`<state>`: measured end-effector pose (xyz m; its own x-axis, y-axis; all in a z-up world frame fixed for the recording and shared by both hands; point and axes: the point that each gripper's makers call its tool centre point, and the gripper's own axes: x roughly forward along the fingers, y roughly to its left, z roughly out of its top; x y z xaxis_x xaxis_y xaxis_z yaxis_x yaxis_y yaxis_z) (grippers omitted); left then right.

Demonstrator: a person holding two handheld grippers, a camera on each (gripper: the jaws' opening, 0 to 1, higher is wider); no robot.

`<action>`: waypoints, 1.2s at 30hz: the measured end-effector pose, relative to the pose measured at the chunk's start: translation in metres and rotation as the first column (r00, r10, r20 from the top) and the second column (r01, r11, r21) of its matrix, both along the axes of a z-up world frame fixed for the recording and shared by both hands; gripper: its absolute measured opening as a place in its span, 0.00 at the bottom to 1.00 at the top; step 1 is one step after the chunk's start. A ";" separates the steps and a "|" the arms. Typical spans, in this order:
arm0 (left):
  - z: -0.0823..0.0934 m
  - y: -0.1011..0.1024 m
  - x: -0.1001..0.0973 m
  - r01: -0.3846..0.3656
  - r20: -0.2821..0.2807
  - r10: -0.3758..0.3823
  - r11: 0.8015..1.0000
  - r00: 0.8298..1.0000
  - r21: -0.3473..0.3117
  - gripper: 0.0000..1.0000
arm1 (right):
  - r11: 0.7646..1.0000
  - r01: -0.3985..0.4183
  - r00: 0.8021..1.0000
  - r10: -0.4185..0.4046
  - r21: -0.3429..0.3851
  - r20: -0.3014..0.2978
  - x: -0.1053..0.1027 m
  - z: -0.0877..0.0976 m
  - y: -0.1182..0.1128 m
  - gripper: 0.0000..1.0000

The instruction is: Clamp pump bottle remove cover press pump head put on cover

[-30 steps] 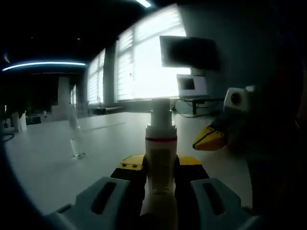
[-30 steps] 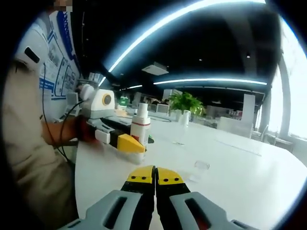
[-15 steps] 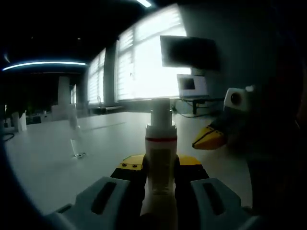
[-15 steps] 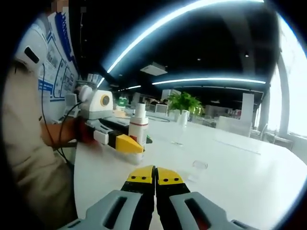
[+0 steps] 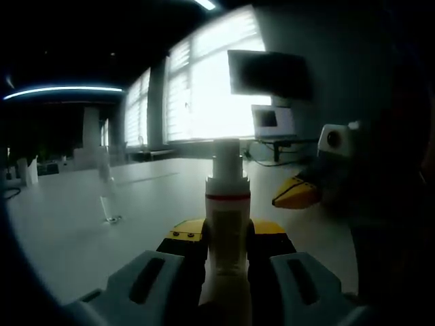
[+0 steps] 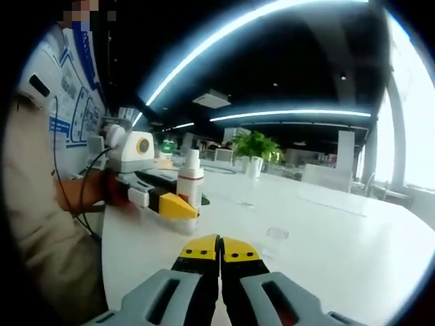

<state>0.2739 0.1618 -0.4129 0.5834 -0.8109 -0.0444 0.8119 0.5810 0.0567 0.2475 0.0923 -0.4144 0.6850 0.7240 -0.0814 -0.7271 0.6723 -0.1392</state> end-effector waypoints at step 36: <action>0.000 0.000 0.000 -0.002 0.007 0.001 1.000 1.000 0.006 0.14 | 0.970 0.243 0.970 -0.243 0.004 -0.002 0.036 0.014 -0.016 0.14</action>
